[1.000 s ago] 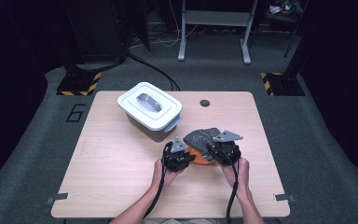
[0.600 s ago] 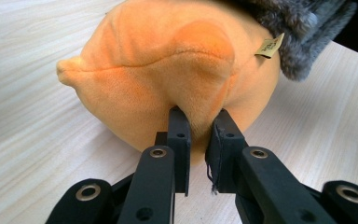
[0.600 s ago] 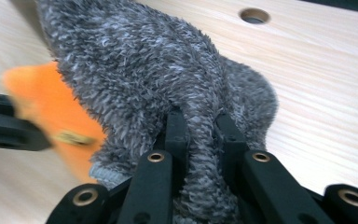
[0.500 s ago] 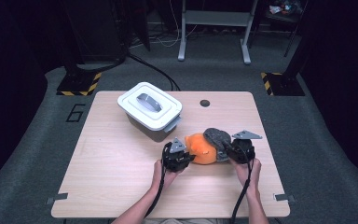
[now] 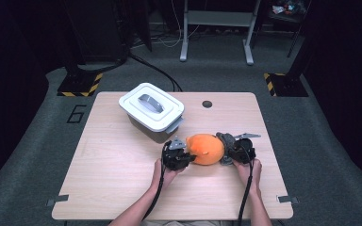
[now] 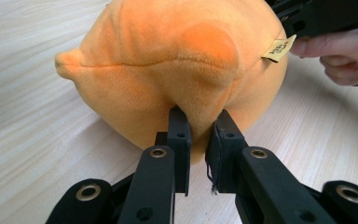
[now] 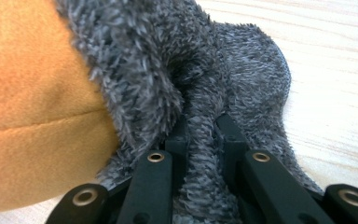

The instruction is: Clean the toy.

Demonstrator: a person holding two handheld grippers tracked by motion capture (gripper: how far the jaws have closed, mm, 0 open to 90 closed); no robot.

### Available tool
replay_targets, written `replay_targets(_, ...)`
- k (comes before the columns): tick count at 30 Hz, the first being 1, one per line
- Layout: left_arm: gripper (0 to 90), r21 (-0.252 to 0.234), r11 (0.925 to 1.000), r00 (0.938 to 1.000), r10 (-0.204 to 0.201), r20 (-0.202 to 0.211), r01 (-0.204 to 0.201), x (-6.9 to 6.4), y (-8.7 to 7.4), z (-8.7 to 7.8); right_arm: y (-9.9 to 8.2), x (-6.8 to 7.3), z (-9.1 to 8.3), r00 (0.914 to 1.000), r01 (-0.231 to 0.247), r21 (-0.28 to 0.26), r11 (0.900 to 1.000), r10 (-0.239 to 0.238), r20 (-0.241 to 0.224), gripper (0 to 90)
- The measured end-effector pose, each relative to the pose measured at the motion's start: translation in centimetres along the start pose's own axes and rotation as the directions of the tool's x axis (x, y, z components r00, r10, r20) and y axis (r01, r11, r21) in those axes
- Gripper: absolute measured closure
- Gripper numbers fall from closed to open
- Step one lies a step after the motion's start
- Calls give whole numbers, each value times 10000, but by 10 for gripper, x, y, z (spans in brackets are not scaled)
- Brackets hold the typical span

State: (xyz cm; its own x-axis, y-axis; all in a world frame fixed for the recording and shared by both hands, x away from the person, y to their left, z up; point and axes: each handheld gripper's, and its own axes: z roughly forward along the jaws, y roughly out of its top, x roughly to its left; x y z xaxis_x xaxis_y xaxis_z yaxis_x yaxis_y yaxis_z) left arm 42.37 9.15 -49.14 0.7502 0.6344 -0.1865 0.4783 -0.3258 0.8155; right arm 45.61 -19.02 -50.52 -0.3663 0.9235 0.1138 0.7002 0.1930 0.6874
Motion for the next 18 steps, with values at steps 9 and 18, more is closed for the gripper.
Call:
replay_targets(9,808,-37,9999,9997,-127,206,128,5,-5,-3,13,14,-66,9982,586,-1440,9878,-564,189,788)
replay_targets(18,806,79,10000,9997,48,242,-50,7,-4,-3,32,59,-71,9826,1768,-1530,9723,-1832,-289,788)
